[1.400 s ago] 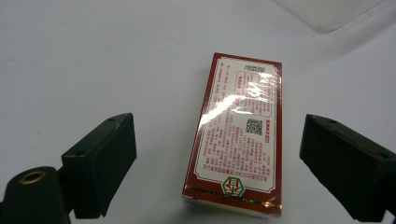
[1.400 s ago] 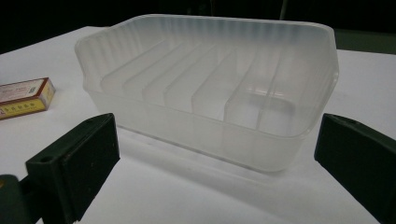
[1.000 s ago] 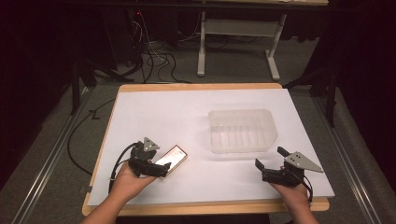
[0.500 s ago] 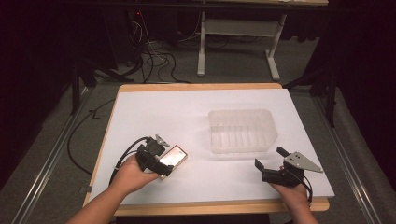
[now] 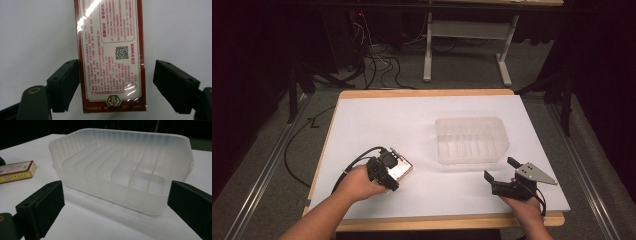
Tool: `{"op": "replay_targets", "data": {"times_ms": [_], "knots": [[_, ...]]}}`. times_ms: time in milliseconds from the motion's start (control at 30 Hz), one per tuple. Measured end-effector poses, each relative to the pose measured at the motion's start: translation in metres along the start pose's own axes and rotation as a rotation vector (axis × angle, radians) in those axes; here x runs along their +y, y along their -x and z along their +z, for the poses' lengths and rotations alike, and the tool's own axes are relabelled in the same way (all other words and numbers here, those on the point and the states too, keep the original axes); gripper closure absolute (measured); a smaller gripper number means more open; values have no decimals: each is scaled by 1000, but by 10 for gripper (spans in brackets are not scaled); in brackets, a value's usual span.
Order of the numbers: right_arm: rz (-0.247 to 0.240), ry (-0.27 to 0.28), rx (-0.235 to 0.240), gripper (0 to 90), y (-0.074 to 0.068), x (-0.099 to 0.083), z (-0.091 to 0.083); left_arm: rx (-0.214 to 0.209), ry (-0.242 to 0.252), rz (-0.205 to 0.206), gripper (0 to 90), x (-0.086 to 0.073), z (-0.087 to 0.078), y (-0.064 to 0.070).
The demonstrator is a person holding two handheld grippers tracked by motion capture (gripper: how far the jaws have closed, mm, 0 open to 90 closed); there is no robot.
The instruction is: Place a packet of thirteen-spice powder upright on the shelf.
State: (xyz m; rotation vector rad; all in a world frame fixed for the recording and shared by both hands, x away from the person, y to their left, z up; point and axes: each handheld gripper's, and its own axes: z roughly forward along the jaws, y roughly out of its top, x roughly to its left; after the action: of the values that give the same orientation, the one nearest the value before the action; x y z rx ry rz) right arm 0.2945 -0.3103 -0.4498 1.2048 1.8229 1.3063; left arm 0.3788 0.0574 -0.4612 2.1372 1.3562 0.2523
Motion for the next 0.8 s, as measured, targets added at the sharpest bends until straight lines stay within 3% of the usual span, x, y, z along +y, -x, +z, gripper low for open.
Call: {"op": "replay_targets", "data": {"times_ms": [167,233,533,667,800], "knots": [[-1,1,0,13,0,0,0,18,-44,12,226,4,5,-1],[-2,0,1,13,0,0,0,20,-85,0,231,7,8,-1],[-3,0,2,14,0,0,0,43,-174,-19,251,14,15,-3],[-6,1,3,15,0,0,0,44,-176,-37,257,15,16,-4],[-7,1,5,15,1,0,1,40,-178,-18,309,13,17,-2]]}}
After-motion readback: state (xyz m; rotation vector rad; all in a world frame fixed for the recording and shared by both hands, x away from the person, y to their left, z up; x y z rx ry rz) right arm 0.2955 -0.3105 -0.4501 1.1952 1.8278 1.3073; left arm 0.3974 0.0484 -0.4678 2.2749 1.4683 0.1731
